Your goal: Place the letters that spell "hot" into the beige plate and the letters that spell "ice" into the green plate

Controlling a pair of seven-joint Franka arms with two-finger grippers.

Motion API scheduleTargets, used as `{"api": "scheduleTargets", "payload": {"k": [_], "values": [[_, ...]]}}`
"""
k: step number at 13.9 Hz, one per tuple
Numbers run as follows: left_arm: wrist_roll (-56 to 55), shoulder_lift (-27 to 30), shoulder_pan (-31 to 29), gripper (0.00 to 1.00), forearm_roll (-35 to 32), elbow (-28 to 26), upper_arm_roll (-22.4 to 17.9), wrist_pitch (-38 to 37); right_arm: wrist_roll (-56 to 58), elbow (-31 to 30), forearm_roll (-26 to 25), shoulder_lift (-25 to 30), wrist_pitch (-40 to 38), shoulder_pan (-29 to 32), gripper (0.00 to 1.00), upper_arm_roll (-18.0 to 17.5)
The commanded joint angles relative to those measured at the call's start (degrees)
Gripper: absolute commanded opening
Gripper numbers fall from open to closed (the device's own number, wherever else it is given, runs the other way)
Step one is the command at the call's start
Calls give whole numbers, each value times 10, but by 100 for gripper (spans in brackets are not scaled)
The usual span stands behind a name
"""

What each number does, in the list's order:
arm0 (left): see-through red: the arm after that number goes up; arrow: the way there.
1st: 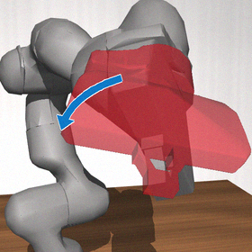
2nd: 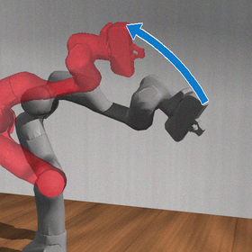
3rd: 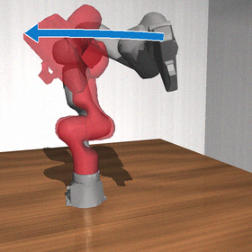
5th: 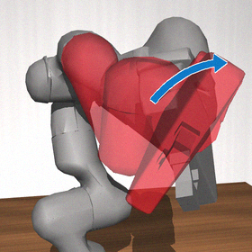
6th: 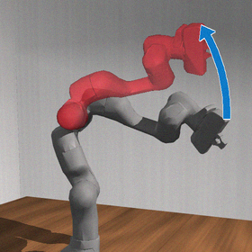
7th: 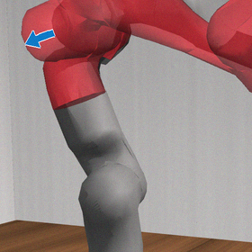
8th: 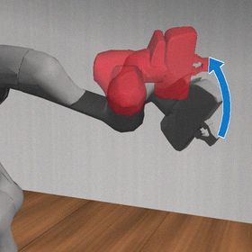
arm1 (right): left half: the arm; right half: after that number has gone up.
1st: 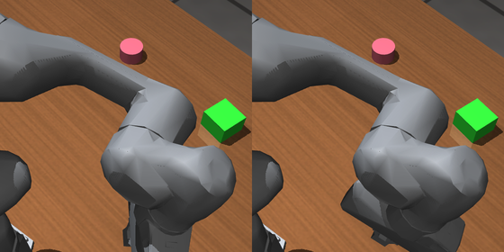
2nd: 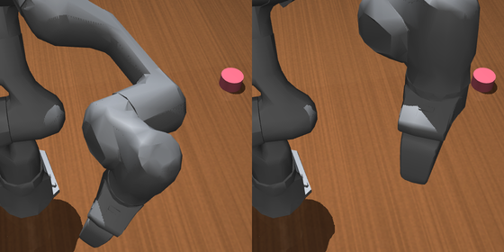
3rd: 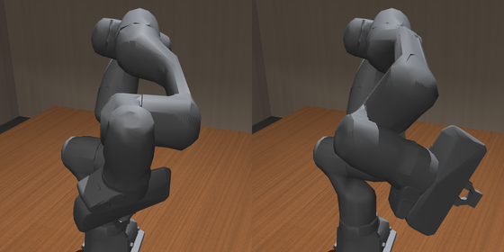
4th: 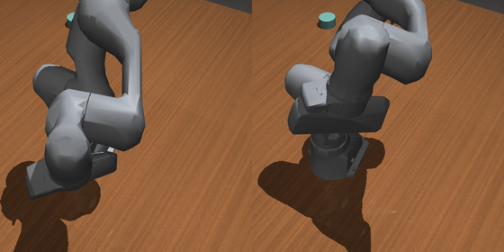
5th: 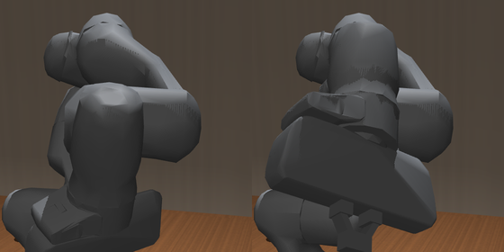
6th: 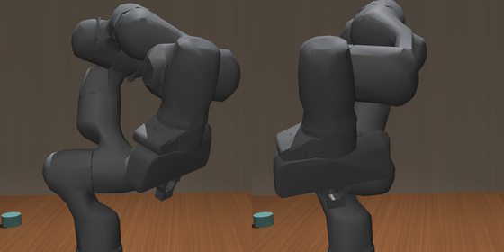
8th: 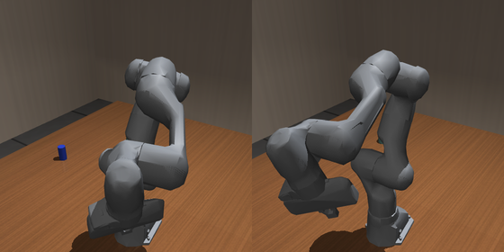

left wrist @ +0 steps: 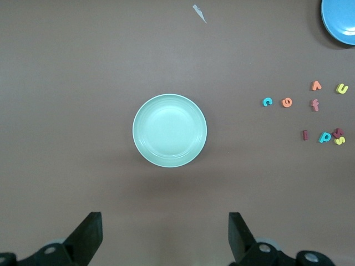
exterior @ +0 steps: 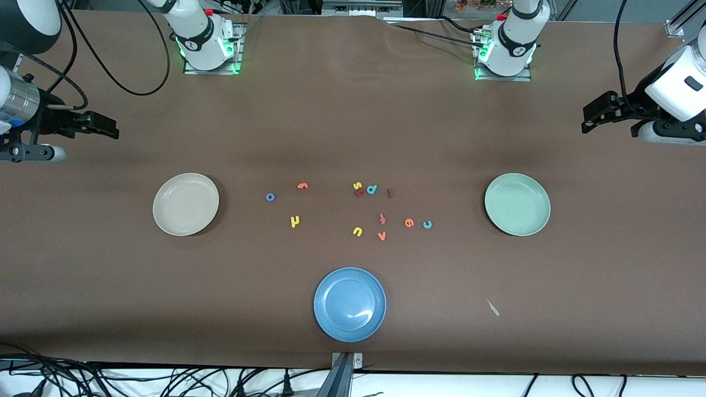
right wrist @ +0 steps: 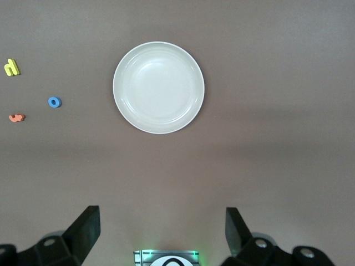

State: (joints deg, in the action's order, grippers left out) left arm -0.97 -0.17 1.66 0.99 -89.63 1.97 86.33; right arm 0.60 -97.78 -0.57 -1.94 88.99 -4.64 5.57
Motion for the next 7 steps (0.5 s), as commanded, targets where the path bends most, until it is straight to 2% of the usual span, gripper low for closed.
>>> {"api": "scheduleTargets", "payload": {"k": [1,3,7], "values": [[14,-9,-4,100,11,19,-1,-17,4,10,-7,-4,-6,2,100,-1],[13,-8,-4,100,11,19,-1,-17,2,10,-7,-4,-5,2,100,-1],[14,-20,4,100,11,20,0,-36,0,21,2,-43,-5,-4,100,-3]]}}
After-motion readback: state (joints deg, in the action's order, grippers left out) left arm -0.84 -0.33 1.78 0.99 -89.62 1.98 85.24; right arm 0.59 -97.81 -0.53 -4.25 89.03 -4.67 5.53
